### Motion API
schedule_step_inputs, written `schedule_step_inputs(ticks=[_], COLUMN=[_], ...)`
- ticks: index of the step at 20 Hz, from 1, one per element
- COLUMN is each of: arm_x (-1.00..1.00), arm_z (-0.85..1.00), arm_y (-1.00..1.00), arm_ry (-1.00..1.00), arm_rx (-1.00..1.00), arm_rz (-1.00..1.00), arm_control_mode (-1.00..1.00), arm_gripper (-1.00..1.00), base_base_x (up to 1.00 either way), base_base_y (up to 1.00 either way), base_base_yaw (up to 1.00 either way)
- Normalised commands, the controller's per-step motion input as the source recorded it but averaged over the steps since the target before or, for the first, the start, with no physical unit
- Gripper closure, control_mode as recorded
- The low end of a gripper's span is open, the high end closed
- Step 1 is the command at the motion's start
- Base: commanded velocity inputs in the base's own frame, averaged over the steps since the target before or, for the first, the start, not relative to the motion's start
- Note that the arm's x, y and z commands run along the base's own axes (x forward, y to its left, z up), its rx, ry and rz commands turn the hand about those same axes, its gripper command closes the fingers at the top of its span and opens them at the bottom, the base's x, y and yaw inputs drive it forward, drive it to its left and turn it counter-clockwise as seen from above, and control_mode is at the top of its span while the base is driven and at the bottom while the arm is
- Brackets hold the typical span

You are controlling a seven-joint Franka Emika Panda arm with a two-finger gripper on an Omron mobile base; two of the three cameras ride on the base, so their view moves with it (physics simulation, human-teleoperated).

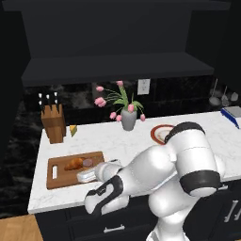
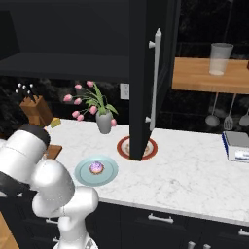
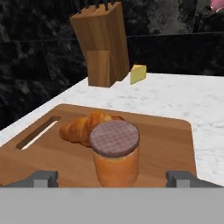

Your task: From the different types of pastries on the counter, select a croissant and place it on the cutting board. Then retrieve a jar of jam from the cabinet and place it alongside the croissant on the cutting board.

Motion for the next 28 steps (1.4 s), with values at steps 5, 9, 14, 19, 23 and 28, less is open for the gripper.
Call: schedule_step_inputs(ticks=[5,9,14,19,23,28], arm_x=[-0.06,-0.26,-0.53,-0.73,-0.87,-0.96], arm_z=[1.0,1.0,1.0,1.0,1.0,1.0], arm_y=[-0.2,-0.02,0.0,0.0,-0.03,-0.05], arm_ry=[-0.04,-0.18,-0.23,-0.31,-0.38,-0.43], arm_rx=[0.06,0.1,0.1,0.13,0.13,0.13], arm_rz=[-0.01,-0.02,-0.01,0.0,0.0,0.0], arm_control_mode=[-1.0,-1.0,-1.0,-1.0,-1.0,-1.0], arm_gripper=[-1.0,-1.0,-1.0,-1.0,-1.0,-1.0], base_base_x=[0.0,0.0,0.0,0.0,0.0,0.0], base_base_y=[0.0,0.0,0.0,0.0,0.0,0.0], base_base_yaw=[0.0,0.0,0.0,0.0,0.0,0.0])
